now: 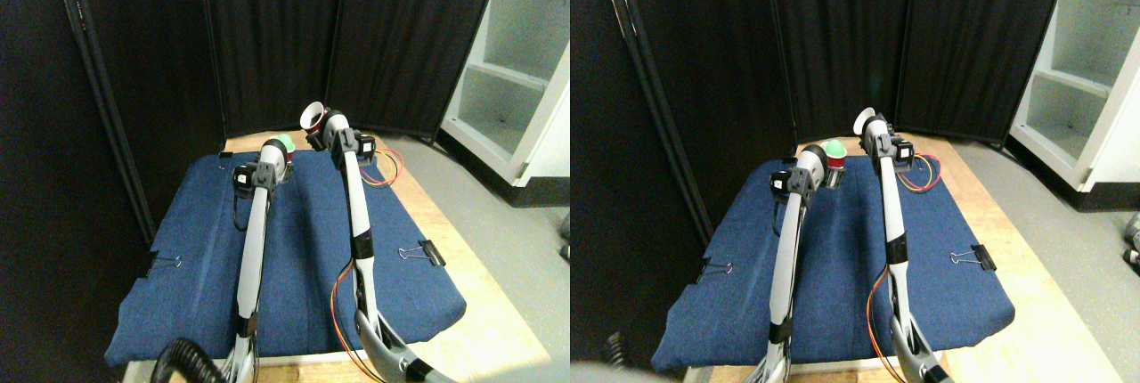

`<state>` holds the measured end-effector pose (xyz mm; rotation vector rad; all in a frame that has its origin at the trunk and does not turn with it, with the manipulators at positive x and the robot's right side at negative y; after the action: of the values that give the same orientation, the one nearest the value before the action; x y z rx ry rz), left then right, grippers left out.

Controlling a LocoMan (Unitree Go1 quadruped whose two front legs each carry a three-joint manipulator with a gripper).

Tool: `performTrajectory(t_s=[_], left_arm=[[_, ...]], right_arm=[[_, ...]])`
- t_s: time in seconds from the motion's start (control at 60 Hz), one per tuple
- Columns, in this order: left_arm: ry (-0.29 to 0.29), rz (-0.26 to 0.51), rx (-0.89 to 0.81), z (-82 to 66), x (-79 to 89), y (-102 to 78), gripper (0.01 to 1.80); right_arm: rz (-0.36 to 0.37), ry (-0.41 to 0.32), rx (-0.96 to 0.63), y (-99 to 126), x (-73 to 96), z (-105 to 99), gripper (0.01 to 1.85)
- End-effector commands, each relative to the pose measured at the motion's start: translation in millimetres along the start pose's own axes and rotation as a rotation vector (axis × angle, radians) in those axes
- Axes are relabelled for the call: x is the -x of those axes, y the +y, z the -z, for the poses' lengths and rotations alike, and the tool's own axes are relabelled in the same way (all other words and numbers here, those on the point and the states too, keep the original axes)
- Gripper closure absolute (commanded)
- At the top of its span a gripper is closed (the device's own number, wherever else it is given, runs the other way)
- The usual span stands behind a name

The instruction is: Pour (bimanual)

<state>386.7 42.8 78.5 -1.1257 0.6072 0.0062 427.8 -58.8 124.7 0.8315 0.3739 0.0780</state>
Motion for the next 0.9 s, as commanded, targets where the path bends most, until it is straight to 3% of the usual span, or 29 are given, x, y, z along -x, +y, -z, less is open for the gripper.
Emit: performTrajectory(t_s=[0.017, 0.133, 0.35, 0.683, 0.9], left_arm=[[-0.032, 0.098, -0.075, -6.6, 3.5, -8.1, 1.8], [-0.082, 0.161, -0.22, -13.7, 2.6, -4.1, 1.8], [-0.145, 0.161, -0.273, -17.5, -6.8, 14.9, 1.8], [-0.279, 0.116, -0.185, -9.6, -24.9, 48.8, 1.8], [-0.316, 0.071, -0.109, -8.5, -31.0, 60.4, 1.8]], right_arm=[[-0.053, -0.031, 0.023, -1, -1.6, -2, 1.85], [-0.08, -0.04, 0.002, -7, 1.7, 1, 1.85], [-0.113, -0.077, -0.078, -25, 4.1, 9, 1.85], [-0.079, -0.106, -0.139, -58, -3.2, 21, 1.84], [-0.062, -0.126, -0.139, -67, -6.3, 25, 1.85]])
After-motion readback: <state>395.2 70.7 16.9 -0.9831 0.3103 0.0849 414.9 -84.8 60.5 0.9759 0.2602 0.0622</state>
